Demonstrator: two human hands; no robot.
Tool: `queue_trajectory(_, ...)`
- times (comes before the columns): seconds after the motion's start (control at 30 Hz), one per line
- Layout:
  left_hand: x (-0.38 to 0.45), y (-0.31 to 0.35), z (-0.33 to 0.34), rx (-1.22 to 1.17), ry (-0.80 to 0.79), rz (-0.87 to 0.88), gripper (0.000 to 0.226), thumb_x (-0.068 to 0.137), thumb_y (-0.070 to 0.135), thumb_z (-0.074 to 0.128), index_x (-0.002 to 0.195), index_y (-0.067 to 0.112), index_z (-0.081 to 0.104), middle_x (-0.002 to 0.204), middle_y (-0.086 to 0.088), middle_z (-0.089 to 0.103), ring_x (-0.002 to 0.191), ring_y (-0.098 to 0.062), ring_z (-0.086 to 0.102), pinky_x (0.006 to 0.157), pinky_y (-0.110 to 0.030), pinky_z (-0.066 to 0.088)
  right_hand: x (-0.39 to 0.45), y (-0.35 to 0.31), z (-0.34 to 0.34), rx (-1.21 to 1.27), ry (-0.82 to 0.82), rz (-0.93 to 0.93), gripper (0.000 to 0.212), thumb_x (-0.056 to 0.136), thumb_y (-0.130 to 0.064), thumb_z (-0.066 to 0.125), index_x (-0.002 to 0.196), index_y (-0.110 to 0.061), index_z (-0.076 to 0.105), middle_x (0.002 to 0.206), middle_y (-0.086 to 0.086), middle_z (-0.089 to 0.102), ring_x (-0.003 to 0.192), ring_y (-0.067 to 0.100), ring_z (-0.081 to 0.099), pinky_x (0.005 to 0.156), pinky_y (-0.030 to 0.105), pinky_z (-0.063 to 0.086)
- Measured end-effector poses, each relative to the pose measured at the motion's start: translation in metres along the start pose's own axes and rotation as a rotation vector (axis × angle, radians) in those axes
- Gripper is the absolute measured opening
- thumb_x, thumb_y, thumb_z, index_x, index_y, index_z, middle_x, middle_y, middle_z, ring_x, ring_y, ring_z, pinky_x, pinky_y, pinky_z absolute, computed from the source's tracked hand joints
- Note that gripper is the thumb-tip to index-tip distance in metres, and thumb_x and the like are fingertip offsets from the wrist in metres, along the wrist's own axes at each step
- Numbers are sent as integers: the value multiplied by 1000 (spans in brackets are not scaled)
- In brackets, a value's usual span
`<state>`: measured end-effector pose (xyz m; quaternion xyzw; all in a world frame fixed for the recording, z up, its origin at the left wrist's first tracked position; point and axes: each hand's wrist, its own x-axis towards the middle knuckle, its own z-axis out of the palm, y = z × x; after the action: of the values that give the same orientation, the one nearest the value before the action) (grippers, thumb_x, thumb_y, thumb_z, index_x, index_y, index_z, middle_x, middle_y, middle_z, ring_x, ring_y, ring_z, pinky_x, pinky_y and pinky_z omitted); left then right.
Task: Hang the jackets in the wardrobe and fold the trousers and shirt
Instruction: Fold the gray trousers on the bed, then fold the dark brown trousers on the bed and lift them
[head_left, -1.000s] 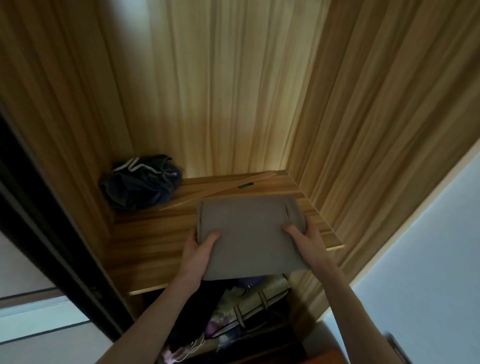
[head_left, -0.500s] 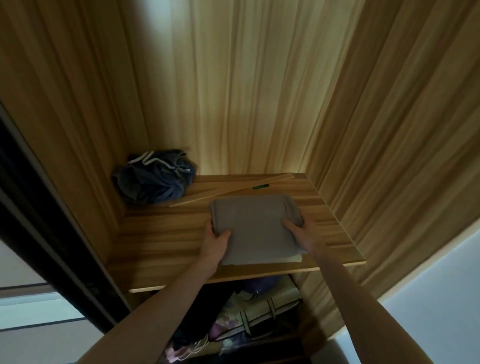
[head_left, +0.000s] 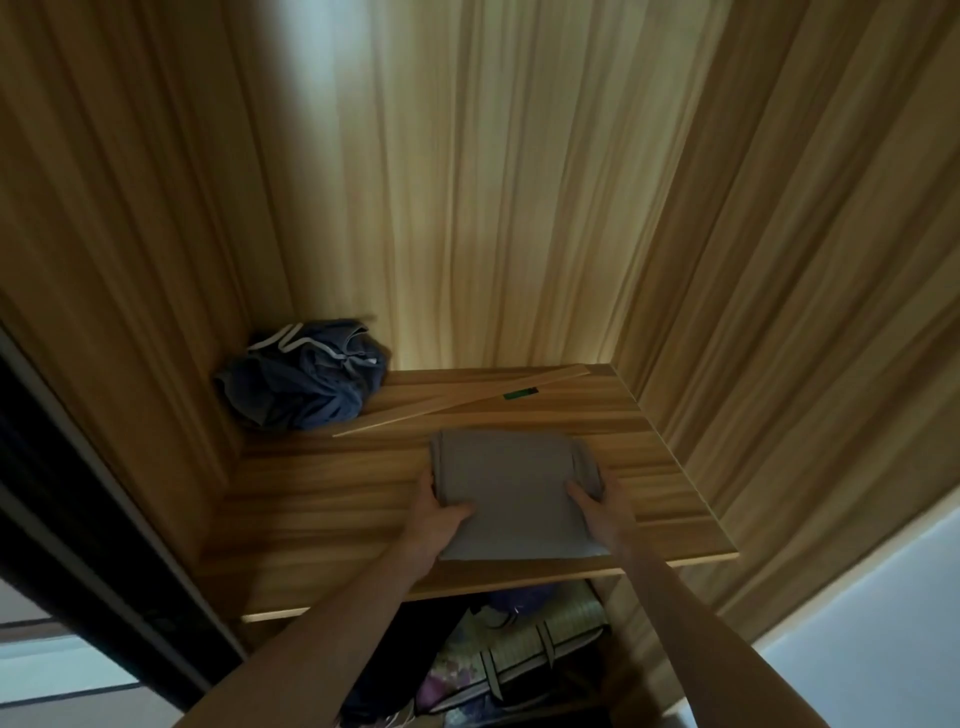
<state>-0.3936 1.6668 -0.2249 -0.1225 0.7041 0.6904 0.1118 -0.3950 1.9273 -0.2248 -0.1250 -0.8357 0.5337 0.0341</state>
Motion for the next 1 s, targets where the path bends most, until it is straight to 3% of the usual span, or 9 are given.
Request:
queue_trajectory(0.1,0,2,0,86,36,42,85,88,8,80,157,22,33,143,-7,55,127,-26,56,110,-48,49,0,-1,3,-27,31,19,62,98,-27,72,152,-10,44,130,5,59,127,33,58,98,40,49)
queue_trajectory(0.2,-1,-1,1,487,182,133,88,89,30,78,161,23,27,152,-6,46,138,-31,46,115,-52,40,-11,2,8,-221,90,-9,68,102,-35,64,158,-13,33,149,13,49,134,36,50,109,50,46)
queue_trajectory(0.27,-9,-7,3,747,270,244,85,95,42,67,163,25,19,158,-6,35,143,-31,37,116,-51,38,-24,9,15,-435,204,-142,62,105,-38,56,159,-17,33,157,12,40,142,36,41,114,54,40)
queue_trajectory(0.33,-16,-16,7,894,308,463,70,103,43,53,163,25,22,165,-3,30,147,-27,36,119,-47,36,-37,16,24,-539,275,-315,52,109,-39,48,157,-22,39,164,5,35,149,31,36,118,57,36)
queue_trajectory(0.4,-18,-27,10,1025,259,645,61,107,43,41,162,21,28,168,-3,32,153,-22,31,126,-43,24,-44,25,34,-586,255,-464,50,111,-39,42,155,-18,46,164,3,41,153,26,36,121,56,35)
queue_trajectory(0.5,-19,-40,12,1226,112,686,68,108,52,17,165,17,26,172,-4,22,161,-19,13,131,-38,5,-47,39,41,-644,165,-488,56,110,-44,43,158,-15,44,166,3,38,155,22,32,126,51,29)
queue_trajectory(0.63,-15,-45,8,1306,62,668,75,104,59,6,166,19,21,174,-3,15,162,-19,7,130,-38,1,-42,45,42,-672,107,-456,60,109,-42,48,162,-18,35,169,0,31,158,18,25,129,45,22)
queue_trajectory(0.83,-18,-39,9,1284,63,659,73,105,57,13,162,16,34,170,-5,29,159,-23,19,131,-41,11,-39,41,40,-718,93,-416,65,107,-54,29,161,-18,39,167,2,37,156,21,29,128,45,24)
queue_trajectory(1.0,-48,-38,-5,1185,99,678,63,109,53,22,162,21,35,167,0,34,158,-18,22,130,-35,8,-53,18,40,-611,79,-331,65,107,-54,33,161,-18,37,168,2,36,156,21,29,129,44,21)
